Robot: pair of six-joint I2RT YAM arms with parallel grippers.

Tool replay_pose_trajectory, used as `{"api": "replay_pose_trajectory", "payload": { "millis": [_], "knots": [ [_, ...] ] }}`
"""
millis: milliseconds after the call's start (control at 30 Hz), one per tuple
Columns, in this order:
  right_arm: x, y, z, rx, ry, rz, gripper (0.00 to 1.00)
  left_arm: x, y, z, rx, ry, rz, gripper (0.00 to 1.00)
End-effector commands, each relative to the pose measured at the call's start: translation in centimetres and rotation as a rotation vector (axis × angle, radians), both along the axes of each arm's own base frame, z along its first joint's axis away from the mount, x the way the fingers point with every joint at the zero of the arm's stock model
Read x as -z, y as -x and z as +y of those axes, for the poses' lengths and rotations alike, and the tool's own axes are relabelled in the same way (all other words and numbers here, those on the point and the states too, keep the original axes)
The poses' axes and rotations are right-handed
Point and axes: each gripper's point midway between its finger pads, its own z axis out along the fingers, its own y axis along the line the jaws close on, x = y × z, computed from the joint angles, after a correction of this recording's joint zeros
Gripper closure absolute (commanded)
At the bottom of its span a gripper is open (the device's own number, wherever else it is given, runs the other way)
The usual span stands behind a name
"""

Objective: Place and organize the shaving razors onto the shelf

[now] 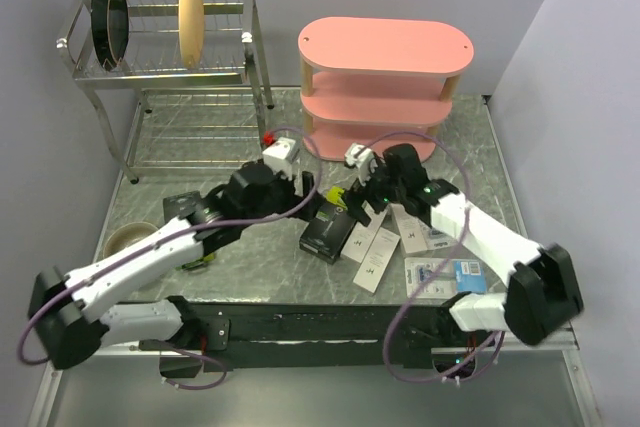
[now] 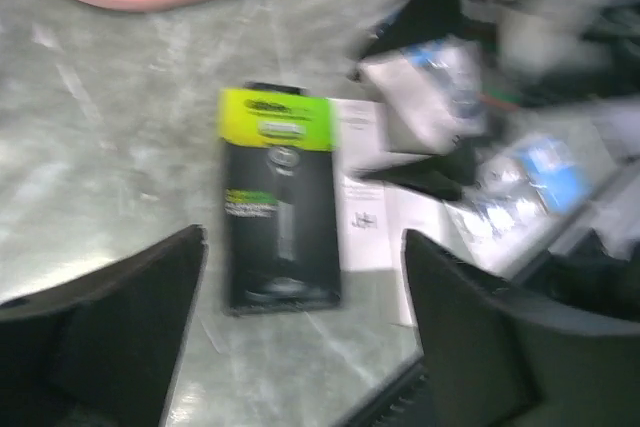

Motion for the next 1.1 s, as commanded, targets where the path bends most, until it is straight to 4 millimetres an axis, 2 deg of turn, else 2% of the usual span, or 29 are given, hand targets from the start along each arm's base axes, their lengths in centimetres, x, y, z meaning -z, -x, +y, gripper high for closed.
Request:
{"api": "replay_pose_trajectory", "payload": {
  "millis": [0,33,67,100,133,167,233,367,433,633,800,967,1000,1067],
  "knots": [
    [-1.7,-4.0,1.6,-0.097,0.008,-0.052,0.0,4.4,3.5,-1.5,0.07,0.091,0.189,0.35],
    [-1.7,-4.5,1.8,-0.091,-0.001,-0.031,0.0,6.2,4.1,-1.2,0.073,0.085,0.222,0.47],
    [-0.6,-4.8,2.0,-0.083,-0.003,0.026,0.0,6.1,4.5,-1.8,0.107,0.12,0.226,0.65],
    [-1.1,-5.1,2.2,-0.081,-0.01,0.049,0.0,7.0,4.9,-2.0,0.105,0.129,0.259,0.92],
    [-1.0,-5.3,2.1,-0.074,-0.019,0.08,0.0,8.6,5.6,-1.9,0.105,0.12,0.298,0.99],
    [0.2,-5.0,2.1,-0.073,-0.011,0.14,0.0,8.8,5.6,-2.3,0.102,0.142,0.306,0.99],
    [0.4,-5.1,2.0,-0.08,-0.01,0.166,0.02,10.4,6.1,-2.7,0.095,0.145,0.363,0.99],
    [2.0,-4.2,1.5,-0.097,0.024,0.215,0.04,11.5,5.7,-3.2,0.076,0.108,0.373,0.99],
    [2.5,-4.0,1.5,-0.097,0.027,0.233,0.04,12.5,6.1,-3.2,0.075,0.082,0.405,0.99],
    [4.6,-3.1,2.1,-0.084,0.024,0.39,0.11,14.7,4.5,-1.9,-0.032,0.007,0.426,0.99],
    [5.3,-1.1,2.8,-0.118,0.014,0.434,0.12,15.9,3.5,-0.7,-0.096,-0.029,0.469,0.99],
    [5.4,2.2,4.0,-0.165,0.018,0.523,0.16,15.4,-1.5,3.1,-0.271,-0.049,0.414,0.99],
    [5.3,2.6,4.2,-0.165,0.013,0.532,0.16,14.6,-3.4,4.0,-0.313,-0.032,0.392,0.99],
    [4.5,3.6,5.2,-0.172,-0.007,0.543,0.16,14.4,-5.0,4.6,-0.314,-0.065,0.356,0.99]
  ]
}}
